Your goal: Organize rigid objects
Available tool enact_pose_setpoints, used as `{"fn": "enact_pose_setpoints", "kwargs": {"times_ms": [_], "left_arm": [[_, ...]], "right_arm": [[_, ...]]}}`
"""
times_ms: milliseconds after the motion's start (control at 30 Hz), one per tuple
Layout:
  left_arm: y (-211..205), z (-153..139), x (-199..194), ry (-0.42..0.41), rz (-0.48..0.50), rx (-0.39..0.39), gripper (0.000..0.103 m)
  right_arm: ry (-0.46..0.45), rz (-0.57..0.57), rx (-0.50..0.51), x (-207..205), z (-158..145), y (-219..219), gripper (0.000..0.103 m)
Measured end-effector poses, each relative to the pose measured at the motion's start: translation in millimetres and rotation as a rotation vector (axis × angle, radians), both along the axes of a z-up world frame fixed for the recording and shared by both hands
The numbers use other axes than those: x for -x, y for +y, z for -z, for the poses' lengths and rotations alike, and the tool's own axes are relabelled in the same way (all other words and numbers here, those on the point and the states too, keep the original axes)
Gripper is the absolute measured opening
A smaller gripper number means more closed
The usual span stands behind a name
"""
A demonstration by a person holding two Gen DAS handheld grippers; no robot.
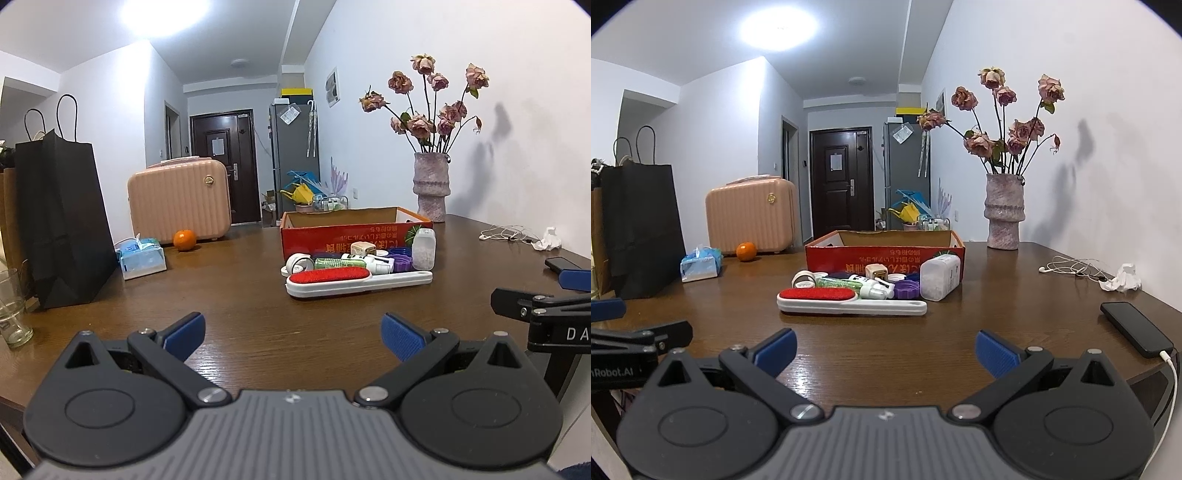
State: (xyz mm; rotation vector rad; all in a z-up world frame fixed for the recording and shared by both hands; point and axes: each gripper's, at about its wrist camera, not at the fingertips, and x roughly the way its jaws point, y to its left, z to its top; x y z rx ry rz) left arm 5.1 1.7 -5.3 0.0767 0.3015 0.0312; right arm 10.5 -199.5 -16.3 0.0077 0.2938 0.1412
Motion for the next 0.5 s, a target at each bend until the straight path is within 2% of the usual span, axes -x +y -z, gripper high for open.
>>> {"fn": "enact_pose_setpoints", "kwargs": {"times_ms": [500], "left_arm": [[1.3,-0.3,0.1,-0.003,-0.002,-0.002,0.103]], "right_arm": [[-0.002,-0.001,0.004,-0.6,1.2,1.5,0.103]]}}
